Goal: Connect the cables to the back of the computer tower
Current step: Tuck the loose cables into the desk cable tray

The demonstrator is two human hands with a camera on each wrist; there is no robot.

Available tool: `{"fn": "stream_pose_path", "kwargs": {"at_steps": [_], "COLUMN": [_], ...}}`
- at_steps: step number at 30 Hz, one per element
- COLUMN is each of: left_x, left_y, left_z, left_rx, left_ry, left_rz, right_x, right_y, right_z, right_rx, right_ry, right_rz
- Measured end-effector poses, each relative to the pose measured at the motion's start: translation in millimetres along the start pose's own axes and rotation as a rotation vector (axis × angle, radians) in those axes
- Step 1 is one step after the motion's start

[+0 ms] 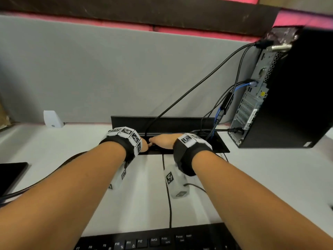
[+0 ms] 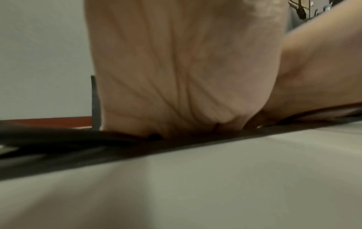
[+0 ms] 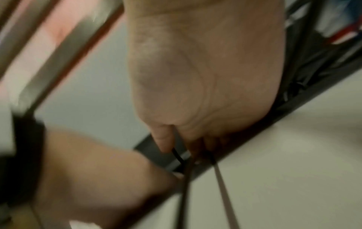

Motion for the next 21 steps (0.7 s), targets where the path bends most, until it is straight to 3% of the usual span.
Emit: {"fn": "stream_pose_path", "kwargs": {"at_steps": [3,5,7,8,11,14,18,21], "left_x": [-2.8,-4.0,-0.7,-4.7,-10.1,-11.9,-12.2,-19.6], "left_y": [95.3,134.3,69.9,7.3,-48.7,-59.4,-34.6,-47.0], "left_z": [26.0,35.5,19.8,1.5,-18.6,-17.6,-8.3,-8.1], "left_rx": [-0.011,-0.029,-0.108,-0.116,-0.079,-0.039,-0.073,-0.108], "left_ry": [0.003,0.005,0.056,0.017,-0.087,-0.005,0.067,0.116], "left_rz": [0.061,0.062,0.014,0.04,0.082,0.079,0.06,0.13], "right_x": [-3.5,-12.9,-26.1,-35.2,-60.3,-61.6,-59.8,-86.6], "right_y": [-45.3,-74.6,-98.7,-105.3,-109.3,-101.6,-72.8,-23.2], "right_z": [-15.8,-32.8,-48.6,-53.3,-62.0,-61.6,-44.1,-50.6], "right_rx": [-0.002,-0.019,-0.009,0.023,-0.033,-0.2,-0.103,-0.194], "right_ry": [0.365,0.366,0.198,0.032,-0.454,-0.409,-0.405,-0.451], "right_rz": [-0.094,-0.126,-0.091,-0.033,0.16,0.134,0.1,0.099]}}
Point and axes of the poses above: each hand's wrist, its own y-axis towards the middle knuckle, its own z-axis out of the palm, x = y × z, the point moved 3 cm from there along y, towards the middle knuckle, and after that the axes turned 1 degree about -x, right-handed, at the moved point
